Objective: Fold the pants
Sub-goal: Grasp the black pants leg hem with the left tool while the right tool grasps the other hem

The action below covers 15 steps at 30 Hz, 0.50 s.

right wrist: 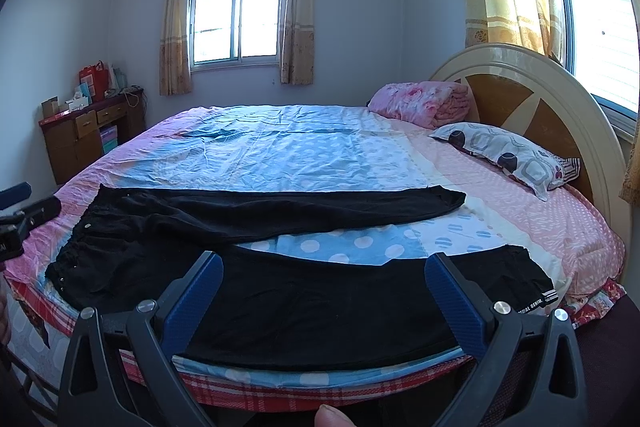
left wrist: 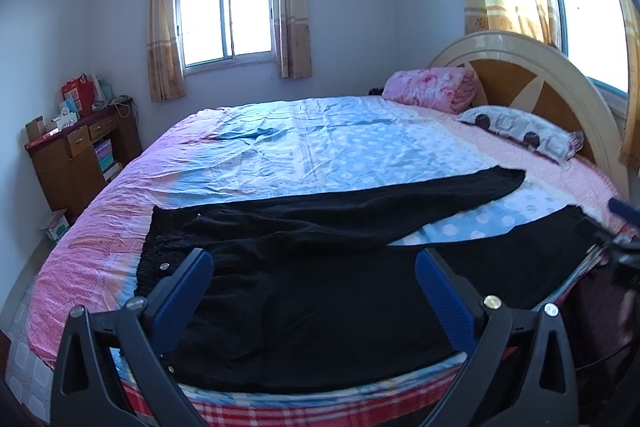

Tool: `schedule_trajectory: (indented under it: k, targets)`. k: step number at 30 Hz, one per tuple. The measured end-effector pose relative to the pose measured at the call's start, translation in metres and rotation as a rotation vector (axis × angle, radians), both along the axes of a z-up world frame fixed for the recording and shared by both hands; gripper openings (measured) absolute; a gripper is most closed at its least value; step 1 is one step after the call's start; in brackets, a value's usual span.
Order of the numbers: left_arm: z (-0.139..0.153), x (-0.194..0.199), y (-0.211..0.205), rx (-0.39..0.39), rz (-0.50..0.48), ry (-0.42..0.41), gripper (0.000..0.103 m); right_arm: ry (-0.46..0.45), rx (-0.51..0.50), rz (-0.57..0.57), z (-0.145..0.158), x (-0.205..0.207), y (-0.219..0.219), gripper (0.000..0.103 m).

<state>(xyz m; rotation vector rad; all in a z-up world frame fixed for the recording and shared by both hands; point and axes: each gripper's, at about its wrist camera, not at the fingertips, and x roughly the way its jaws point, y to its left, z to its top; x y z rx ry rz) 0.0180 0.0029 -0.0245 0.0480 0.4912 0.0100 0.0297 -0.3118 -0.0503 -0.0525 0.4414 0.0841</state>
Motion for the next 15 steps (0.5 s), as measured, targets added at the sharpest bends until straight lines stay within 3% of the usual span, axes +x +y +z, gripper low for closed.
schedule_trajectory:
  k: [3,6,12,15]
  targets:
    - [-0.021,0.018,0.011,0.038,0.013,0.041,0.103,-0.003,-0.003,0.012,-0.004,0.01,-0.003,0.102]
    - [-0.04,0.036,0.042,0.016,0.047,0.09,0.103,0.036,-0.027,0.009,-0.015,0.03,-0.007,0.102]
    - [-0.055,0.074,0.129,0.052,0.193,0.117,0.103,0.116,-0.023,-0.019,-0.033,0.073,-0.026,0.102]
    - [-0.06,0.11,0.181,0.027,0.262,0.148,0.103,0.123,-0.021,-0.011,-0.034,0.092,-0.03,0.102]
